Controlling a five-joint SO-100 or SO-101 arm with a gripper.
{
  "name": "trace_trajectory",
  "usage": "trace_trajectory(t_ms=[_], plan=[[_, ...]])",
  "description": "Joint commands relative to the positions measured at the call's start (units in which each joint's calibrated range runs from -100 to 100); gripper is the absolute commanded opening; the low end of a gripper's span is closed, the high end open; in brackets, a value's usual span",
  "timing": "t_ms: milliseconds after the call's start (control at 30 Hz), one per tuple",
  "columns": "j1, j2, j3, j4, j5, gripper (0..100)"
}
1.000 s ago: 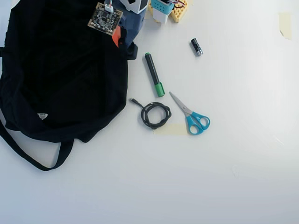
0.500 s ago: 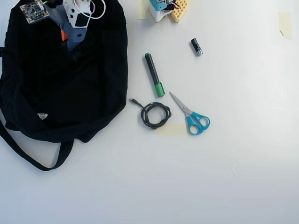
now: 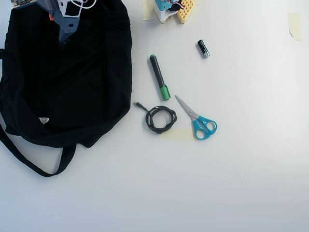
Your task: Put the bike light into the black bag
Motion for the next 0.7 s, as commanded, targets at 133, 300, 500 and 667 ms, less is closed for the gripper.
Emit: trace_trajectory(t_ms=[133, 300, 500, 667], plan=[[-29.6, -22.9, 5.3, 7.4, -5.6, 2], [-46.4, -34.0, 25.4, 11.7, -12.1, 2], [-52.0, -45.2, 44.6, 6.2, -11.9, 2], [-54.5, -57.8, 63.3, -0.9, -5.0, 2]])
